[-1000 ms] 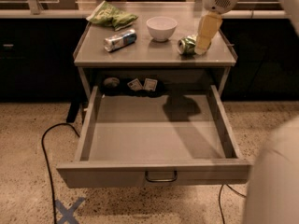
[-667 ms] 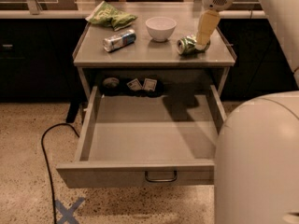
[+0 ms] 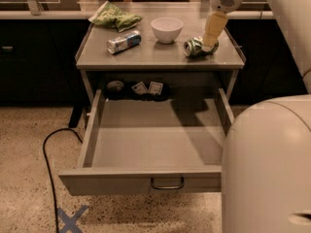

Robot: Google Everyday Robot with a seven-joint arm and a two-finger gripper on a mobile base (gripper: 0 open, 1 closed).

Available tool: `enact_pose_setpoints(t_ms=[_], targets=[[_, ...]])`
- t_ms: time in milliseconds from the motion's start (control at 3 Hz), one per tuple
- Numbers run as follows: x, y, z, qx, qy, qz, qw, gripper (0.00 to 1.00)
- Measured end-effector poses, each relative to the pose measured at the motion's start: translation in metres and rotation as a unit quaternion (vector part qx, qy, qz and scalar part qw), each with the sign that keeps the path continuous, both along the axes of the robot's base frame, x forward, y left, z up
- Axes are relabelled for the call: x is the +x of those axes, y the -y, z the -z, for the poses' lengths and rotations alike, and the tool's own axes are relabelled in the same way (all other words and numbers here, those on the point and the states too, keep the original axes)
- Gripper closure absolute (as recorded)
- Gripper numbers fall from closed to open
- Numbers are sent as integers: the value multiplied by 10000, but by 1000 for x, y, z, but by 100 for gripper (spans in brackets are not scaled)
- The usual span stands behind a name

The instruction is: Place green can into top drawer

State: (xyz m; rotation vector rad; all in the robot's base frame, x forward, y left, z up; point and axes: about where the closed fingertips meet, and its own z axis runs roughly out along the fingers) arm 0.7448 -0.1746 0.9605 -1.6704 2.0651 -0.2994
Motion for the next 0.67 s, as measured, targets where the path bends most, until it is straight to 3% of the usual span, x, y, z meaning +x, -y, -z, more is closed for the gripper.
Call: enact_pose_setpoints(t_ms=[667], targets=[[55,-12,28,-90,173,-169,9997,0]])
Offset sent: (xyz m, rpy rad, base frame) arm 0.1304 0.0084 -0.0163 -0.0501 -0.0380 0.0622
